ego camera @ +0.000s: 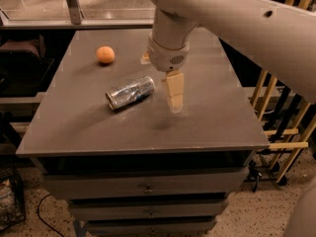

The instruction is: Knock redbull can over

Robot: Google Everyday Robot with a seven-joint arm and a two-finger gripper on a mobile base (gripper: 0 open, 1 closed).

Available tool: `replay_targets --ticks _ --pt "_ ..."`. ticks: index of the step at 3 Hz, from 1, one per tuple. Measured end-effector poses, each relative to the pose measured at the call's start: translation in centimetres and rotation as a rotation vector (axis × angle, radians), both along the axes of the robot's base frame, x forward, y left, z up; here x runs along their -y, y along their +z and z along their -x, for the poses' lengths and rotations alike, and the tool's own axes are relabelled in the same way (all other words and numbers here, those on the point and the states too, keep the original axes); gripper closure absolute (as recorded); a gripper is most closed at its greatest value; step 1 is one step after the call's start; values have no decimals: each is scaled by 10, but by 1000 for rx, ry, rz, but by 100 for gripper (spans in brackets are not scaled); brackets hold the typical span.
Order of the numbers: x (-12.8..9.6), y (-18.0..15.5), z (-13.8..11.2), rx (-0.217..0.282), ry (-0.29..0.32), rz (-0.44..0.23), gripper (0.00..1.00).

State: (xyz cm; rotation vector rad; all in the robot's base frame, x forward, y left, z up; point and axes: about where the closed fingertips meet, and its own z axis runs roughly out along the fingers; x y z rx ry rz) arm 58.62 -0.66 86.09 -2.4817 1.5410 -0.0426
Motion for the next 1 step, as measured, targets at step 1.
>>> replay_targets --ticks 1 --pt "54 15 5 15 -120 -57 0"
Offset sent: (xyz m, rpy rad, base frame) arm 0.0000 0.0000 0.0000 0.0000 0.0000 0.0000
